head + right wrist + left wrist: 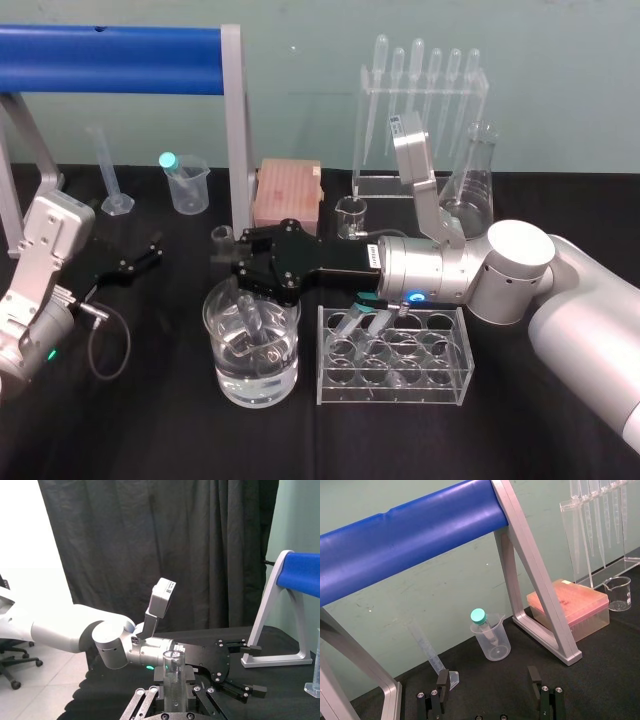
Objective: Hold the test tube with one hand and immerse one end into the beaker, then return it to the test tube rack.
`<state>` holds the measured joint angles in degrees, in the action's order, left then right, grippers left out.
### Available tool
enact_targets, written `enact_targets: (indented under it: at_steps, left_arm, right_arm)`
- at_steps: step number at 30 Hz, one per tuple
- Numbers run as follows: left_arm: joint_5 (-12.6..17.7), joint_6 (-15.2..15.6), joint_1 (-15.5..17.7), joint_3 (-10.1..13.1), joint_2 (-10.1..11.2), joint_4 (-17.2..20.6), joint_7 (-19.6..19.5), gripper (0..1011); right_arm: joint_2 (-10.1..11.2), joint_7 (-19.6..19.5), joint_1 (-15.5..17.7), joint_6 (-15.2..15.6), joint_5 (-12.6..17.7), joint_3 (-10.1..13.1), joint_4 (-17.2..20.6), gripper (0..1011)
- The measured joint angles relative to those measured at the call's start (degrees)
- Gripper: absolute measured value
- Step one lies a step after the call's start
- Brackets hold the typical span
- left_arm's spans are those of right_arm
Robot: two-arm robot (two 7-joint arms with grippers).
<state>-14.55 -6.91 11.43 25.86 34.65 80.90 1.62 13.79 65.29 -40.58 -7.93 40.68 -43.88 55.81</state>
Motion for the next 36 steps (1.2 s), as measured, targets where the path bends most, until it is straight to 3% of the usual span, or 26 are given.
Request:
enact_targets:
  at_steps: [36]
  left_arm:
    - [0.01, 0.00, 0.00, 0.00, 0.00, 0.00, 0.00, 1000]
  right_arm:
    - [0.00, 0.00, 0.00, 0.00, 0.00, 0.00, 0.00, 227]
